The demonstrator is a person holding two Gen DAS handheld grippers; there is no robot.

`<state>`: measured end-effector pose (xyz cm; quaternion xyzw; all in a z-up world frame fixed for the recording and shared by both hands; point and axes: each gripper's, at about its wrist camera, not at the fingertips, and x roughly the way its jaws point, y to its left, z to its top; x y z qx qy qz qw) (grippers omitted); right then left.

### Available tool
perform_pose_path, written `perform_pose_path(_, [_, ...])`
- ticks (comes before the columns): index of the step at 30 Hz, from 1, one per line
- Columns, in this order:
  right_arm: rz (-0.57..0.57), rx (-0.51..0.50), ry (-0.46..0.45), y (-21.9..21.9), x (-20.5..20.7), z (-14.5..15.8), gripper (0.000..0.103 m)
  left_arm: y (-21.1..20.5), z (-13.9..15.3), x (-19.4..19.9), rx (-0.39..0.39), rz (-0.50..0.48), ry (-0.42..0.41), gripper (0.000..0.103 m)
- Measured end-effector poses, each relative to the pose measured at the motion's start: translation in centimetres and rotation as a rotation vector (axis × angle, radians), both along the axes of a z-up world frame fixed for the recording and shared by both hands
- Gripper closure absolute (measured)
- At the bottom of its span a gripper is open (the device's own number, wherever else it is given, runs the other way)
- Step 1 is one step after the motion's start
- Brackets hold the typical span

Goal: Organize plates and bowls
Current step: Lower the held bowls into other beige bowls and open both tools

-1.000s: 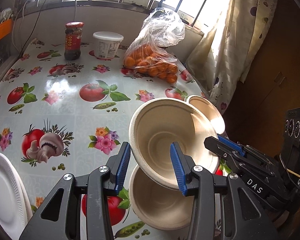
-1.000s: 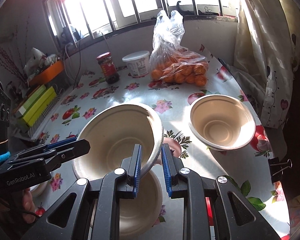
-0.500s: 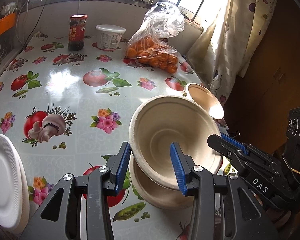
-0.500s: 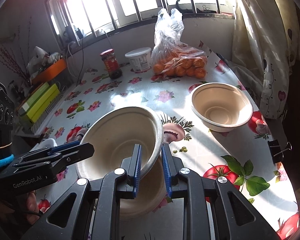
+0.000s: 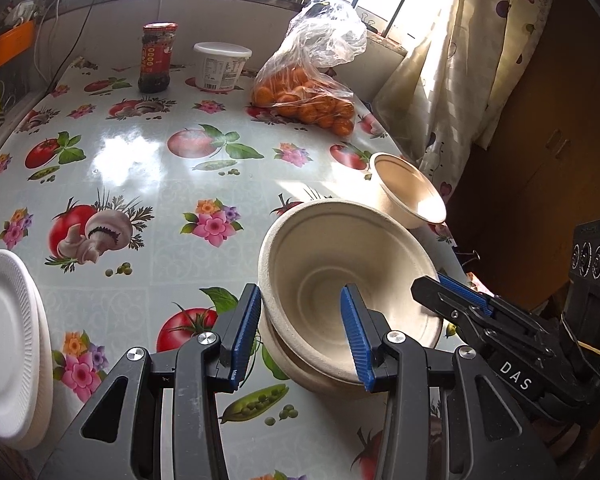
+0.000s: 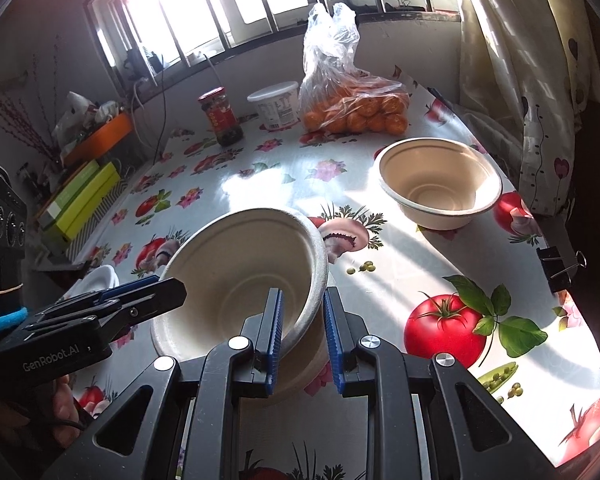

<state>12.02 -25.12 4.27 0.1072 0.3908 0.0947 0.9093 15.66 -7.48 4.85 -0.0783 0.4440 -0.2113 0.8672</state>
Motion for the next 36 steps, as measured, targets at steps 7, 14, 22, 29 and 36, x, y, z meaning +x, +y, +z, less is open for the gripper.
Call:
perform_pose_path(7, [-0.002,0.001,0.018,0.0,-0.3,-0.8,0.082,-0.3,-0.8,-0.2,0.031,0.000,0.017,0.060])
perform_pose_path(14, [-0.008,-0.009,0.037,-0.1,-0.2,-1.6,0.082,-0.7,-1.6,0.0,0.042,-0.004,0.040,0.060])
perform_pose_path(22, [-0.008,-0.011,0.037,-0.1,-0.2,-1.6,0.082,-0.8,-1.6,0.0,0.045,-0.001,0.038,0.060])
perform_pose_path(29, [-0.012,-0.012,0.045,-0.3,-0.1,-1.9,0.077,-0.6,-2.0,0.3,0.050,0.006,0.046,0.060])
perform_pose_path(36, [-0.029,0.007,0.039,-1.2,-0.1,-1.7,0.057,0.3,-2.1,0.6,0.044,0.030,0.065,0.060])
